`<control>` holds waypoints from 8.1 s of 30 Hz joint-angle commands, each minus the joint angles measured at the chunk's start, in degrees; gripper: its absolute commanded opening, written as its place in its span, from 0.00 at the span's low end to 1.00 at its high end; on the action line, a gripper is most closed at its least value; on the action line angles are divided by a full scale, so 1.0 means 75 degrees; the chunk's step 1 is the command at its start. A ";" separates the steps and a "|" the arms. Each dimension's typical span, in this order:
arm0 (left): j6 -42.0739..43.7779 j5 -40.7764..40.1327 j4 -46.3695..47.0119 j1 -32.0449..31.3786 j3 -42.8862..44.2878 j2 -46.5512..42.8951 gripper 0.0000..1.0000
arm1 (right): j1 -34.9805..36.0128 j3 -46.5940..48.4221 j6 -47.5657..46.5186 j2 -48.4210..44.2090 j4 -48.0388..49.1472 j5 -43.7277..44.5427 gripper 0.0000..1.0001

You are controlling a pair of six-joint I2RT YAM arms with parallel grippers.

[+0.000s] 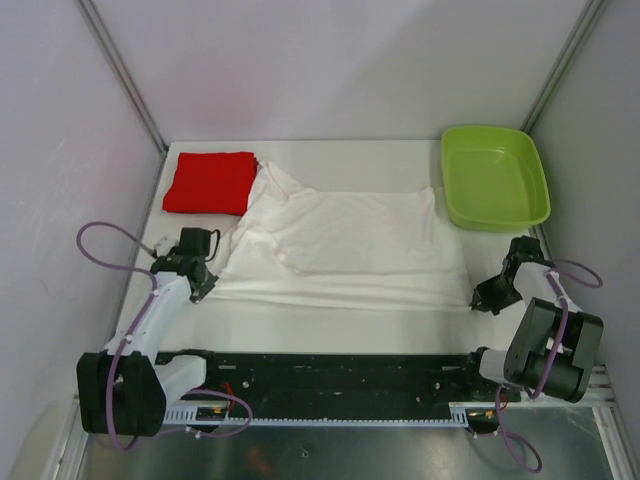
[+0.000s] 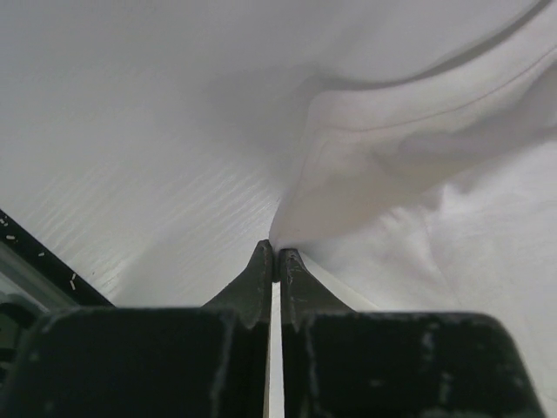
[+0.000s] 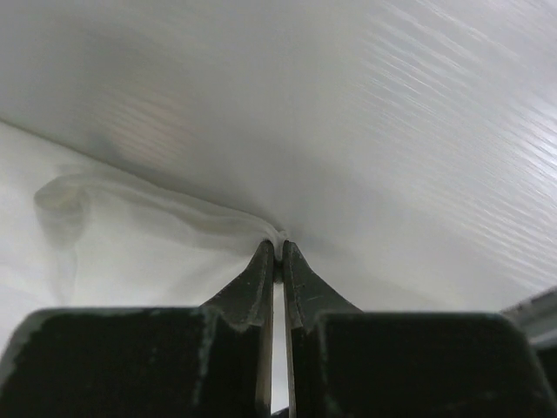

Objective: Fold and stack the t-shirts
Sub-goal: Fold the flattened tshirt in 1/3 of the way

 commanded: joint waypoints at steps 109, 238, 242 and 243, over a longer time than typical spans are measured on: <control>0.4101 0.0993 0.1733 -0.1771 0.4550 0.4852 0.00 | 0.9678 0.7147 -0.0179 0.6393 0.3677 -0.0034 0.02; 0.3950 0.3239 0.1153 0.0129 0.9464 0.9153 0.39 | 0.7710 0.6413 -0.1786 0.4650 0.2190 0.1705 0.43; 0.4007 0.3254 0.0897 0.0199 0.9906 0.9439 0.39 | 0.7707 0.6410 -0.1788 0.4684 0.2195 0.1705 0.43; 0.4035 0.3263 0.0813 0.0207 1.0034 0.9553 0.39 | 0.7703 0.6409 -0.1788 0.4688 0.2195 0.1702 0.43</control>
